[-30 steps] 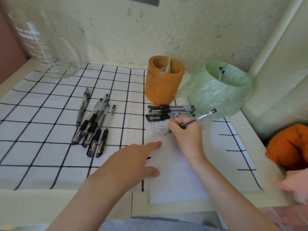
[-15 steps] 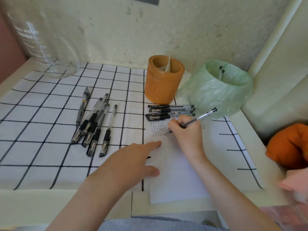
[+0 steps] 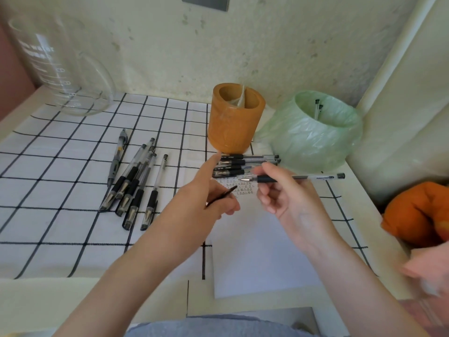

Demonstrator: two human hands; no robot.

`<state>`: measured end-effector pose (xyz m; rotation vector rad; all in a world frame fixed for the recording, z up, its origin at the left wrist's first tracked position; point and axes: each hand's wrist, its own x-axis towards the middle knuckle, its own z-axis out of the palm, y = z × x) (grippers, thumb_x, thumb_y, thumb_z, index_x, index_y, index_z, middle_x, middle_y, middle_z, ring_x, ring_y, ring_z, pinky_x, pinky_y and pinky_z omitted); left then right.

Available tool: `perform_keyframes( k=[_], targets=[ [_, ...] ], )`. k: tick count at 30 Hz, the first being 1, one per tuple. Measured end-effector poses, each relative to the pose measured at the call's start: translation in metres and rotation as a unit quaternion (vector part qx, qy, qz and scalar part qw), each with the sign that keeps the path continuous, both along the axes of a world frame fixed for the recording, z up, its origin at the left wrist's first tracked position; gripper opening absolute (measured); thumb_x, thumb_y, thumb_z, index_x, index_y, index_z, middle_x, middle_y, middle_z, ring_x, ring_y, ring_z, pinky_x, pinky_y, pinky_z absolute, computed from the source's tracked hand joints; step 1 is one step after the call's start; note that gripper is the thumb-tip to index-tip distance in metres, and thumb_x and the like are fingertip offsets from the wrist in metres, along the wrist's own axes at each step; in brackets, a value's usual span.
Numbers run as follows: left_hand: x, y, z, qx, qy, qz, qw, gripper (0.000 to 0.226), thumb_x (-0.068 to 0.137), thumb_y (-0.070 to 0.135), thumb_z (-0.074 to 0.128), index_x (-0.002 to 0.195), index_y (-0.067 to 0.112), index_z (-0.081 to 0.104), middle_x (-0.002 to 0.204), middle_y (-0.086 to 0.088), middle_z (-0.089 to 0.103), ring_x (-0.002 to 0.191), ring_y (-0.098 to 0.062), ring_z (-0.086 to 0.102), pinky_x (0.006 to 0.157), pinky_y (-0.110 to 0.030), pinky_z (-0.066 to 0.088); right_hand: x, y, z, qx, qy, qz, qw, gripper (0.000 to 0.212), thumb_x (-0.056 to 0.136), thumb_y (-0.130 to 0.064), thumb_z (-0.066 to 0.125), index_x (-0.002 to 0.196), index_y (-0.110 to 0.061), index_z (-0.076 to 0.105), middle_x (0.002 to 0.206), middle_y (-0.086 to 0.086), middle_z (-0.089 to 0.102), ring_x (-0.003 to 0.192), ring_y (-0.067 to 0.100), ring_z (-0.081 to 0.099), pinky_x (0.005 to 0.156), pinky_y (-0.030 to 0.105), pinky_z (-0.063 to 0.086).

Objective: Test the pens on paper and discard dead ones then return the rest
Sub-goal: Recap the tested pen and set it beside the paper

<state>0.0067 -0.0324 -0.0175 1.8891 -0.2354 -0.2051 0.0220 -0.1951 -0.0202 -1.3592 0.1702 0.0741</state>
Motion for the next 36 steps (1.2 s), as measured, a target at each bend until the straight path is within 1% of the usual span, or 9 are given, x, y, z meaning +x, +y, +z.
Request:
perform_keyframes(
  k=[3, 8, 11, 14, 17, 20, 23, 31, 36],
  targets=[
    [0.000, 0.002, 0.004, -0.039, -0.009, 0.026, 0.999, 0.076, 0.085, 0.010, 0.063, 0.143, 0.036, 0.022, 0.084, 0.009, 0.071, 0.073, 0.000, 0.065, 0.066, -0.010, 0.051, -0.002, 0.001, 0.005, 0.011, 0.006, 0.006, 1.000, 0.021, 0.088, -0.018, 0.061, 0.070, -0.010, 0.054, 0.050, 0.002, 0.048, 0.043, 0.015, 0.041, 0.036, 0.019, 0.027],
    [-0.001, 0.002, 0.006, -0.045, -0.001, 0.033, 0.998, 0.077, 0.081, 0.014, 0.068, 0.140, 0.038, 0.026, 0.086, 0.014, 0.072, 0.075, 0.000, 0.065, 0.074, -0.007, 0.048, -0.006, 0.004, 0.007, -0.021, 0.005, 0.004, 1.000, 0.022, 0.086, -0.019, 0.063, 0.069, -0.012, 0.051, 0.043, -0.002, 0.044, 0.039, 0.013, 0.037, 0.036, 0.018, 0.023],
    [-0.001, 0.001, 0.005, -0.026, -0.007, 0.035, 0.999, 0.076, 0.079, 0.016, 0.069, 0.139, 0.040, 0.029, 0.087, 0.012, 0.072, 0.081, 0.003, 0.065, 0.078, -0.006, 0.045, -0.005, 0.005, 0.005, -0.054, 0.000, 0.024, 0.998, 0.031, 0.087, -0.018, 0.063, 0.060, -0.016, 0.048, 0.044, -0.001, 0.046, 0.040, 0.014, 0.038, 0.038, 0.020, 0.023],
    [-0.001, 0.000, 0.006, -0.001, -0.017, 0.027, 0.999, 0.069, 0.080, 0.014, 0.069, 0.135, 0.039, 0.036, 0.087, 0.009, 0.071, 0.081, 0.004, 0.064, 0.077, -0.001, 0.044, -0.005, 0.009, 0.002, -0.080, -0.001, 0.068, 0.994, 0.030, 0.084, -0.024, 0.066, 0.062, -0.015, 0.048, 0.047, 0.001, 0.050, 0.042, 0.014, 0.041, 0.039, 0.020, 0.026],
    [-0.001, 0.004, 0.004, 0.017, -0.029, 0.034, 0.999, 0.050, 0.080, 0.014, 0.068, 0.121, 0.036, 0.050, 0.080, 0.009, 0.071, 0.075, 0.001, 0.066, 0.074, -0.008, 0.049, -0.007, 0.011, 0.003, -0.066, -0.022, 0.100, 0.992, 0.029, 0.074, -0.036, 0.068, 0.070, -0.009, 0.057, 0.053, 0.003, 0.055, 0.045, 0.014, 0.047, 0.040, 0.018, 0.032],
    [-0.001, 0.008, 0.002, 0.042, -0.030, 0.062, 0.997, 0.003, 0.084, 0.019, 0.065, 0.086, 0.020, 0.066, 0.068, 0.004, 0.069, 0.057, -0.003, 0.065, 0.060, -0.015, 0.053, -0.008, 0.008, 0.004, -0.025, -0.029, 0.115, 0.993, 0.041, 0.072, -0.036, 0.065, 0.087, 0.003, 0.066, 0.061, 0.005, 0.060, 0.052, 0.014, 0.052, 0.043, 0.018, 0.037],
    [-0.002, 0.009, -0.001, 0.099, -0.046, 0.059, 0.992, 0.019, 0.084, 0.031, 0.059, 0.069, 0.021, 0.063, 0.054, 0.010, 0.062, 0.042, -0.003, 0.052, 0.044, -0.011, 0.040, -0.006, 0.007, 0.001, -0.038, -0.030, 0.108, 0.993, 0.050, 0.074, -0.034, 0.064, 0.093, 0.013, 0.064, 0.062, 0.005, 0.062, 0.053, 0.015, 0.052, 0.045, 0.018, 0.038],
    [-0.004, 0.010, -0.007, 0.200, -0.090, 0.052, 0.974, 0.026, 0.087, 0.039, 0.051, 0.066, 0.025, 0.055, 0.052, 0.006, 0.047, 0.047, -0.007, 0.044, 0.047, -0.017, 0.033, -0.008, 0.011, -0.010, -0.051, -0.037, 0.112, 0.992, 0.029, 0.079, -0.028, 0.062, 0.084, 0.000, 0.067, 0.058, 0.004, 0.058, 0.051, 0.016, 0.048, 0.044, 0.018, 0.037],
    [-0.008, 0.011, -0.010, 0.163, -0.057, 0.062, 0.983, 0.028, 0.087, 0.037, 0.052, 0.062, 0.024, 0.056, 0.051, 0.007, 0.047, 0.046, -0.006, 0.044, 0.047, -0.017, 0.032, -0.009, 0.016, -0.013, -0.053, -0.035, 0.121, 0.991, 0.024, 0.080, -0.027, 0.061, 0.079, -0.004, 0.065, 0.058, 0.003, 0.059, 0.051, 0.016, 0.048, 0.044, 0.018, 0.036]
  ],
)
